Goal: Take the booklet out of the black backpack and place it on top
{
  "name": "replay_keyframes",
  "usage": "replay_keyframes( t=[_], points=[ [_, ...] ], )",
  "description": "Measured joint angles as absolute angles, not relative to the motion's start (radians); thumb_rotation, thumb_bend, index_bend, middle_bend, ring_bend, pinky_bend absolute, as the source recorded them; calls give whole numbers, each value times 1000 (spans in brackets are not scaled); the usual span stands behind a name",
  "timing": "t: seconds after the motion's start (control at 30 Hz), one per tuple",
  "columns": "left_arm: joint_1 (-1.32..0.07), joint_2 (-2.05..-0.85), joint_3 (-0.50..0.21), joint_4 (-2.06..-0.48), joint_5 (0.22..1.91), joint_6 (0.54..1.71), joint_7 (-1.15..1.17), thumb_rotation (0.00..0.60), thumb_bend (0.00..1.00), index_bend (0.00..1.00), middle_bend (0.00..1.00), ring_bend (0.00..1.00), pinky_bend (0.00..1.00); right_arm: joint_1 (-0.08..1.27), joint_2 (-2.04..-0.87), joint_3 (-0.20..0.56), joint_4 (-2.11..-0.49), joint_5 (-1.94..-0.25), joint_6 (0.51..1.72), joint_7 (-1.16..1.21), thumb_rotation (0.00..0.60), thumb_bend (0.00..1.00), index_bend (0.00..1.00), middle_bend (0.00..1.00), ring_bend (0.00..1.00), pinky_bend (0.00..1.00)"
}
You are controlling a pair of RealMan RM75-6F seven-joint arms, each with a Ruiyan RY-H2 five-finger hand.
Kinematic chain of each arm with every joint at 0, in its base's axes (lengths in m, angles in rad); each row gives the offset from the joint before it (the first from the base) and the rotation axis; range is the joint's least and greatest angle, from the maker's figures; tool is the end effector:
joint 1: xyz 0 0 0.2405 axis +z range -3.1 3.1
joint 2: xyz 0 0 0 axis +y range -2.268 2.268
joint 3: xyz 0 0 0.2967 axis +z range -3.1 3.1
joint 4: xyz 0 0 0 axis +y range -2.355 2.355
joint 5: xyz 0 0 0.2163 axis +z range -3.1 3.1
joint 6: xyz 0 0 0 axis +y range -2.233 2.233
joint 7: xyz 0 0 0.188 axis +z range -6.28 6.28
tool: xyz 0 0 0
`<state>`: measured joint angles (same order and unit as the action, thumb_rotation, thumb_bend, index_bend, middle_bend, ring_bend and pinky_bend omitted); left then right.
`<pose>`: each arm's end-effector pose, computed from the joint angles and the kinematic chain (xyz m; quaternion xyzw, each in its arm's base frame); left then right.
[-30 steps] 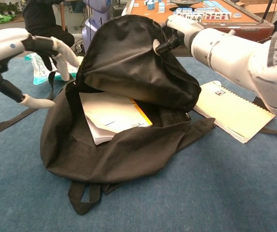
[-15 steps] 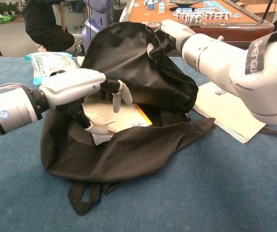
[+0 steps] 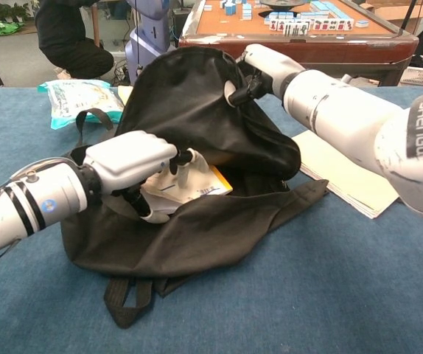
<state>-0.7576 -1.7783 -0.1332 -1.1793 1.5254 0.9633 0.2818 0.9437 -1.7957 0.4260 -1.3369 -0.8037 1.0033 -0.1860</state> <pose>-0.1303 0.3878 -0.1149 -0.8208 -0.2188 -0.3906 0.3546 -0.0665 -0.4683 -0.0714 0.5833 -0.5354 0.4947 0.3582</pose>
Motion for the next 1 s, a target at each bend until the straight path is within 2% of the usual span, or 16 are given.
replay_keyframes(
  t=[0.27, 0.5, 1.0],
  points=[
    [-752, -1824, -152, -1170, 1418, 949, 453, 600, 184, 247, 381, 320, 369, 935, -1793, 431, -1337, -802, 992, -176, 600, 638, 633, 307, 114, 105],
    [-752, -1869, -170, -1099, 1368, 982, 543, 600, 184, 271, 381, 320, 369, 935, -1796, 435, -1338, -807, 981, -167, 600, 638, 633, 307, 114, 105],
    [-745, -1947, -181, -923, 1360, 1067, 498, 600, 184, 328, 382, 337, 405, 932, -1795, 449, -1340, -805, 967, -146, 600, 638, 633, 307, 114, 105]
  ],
)
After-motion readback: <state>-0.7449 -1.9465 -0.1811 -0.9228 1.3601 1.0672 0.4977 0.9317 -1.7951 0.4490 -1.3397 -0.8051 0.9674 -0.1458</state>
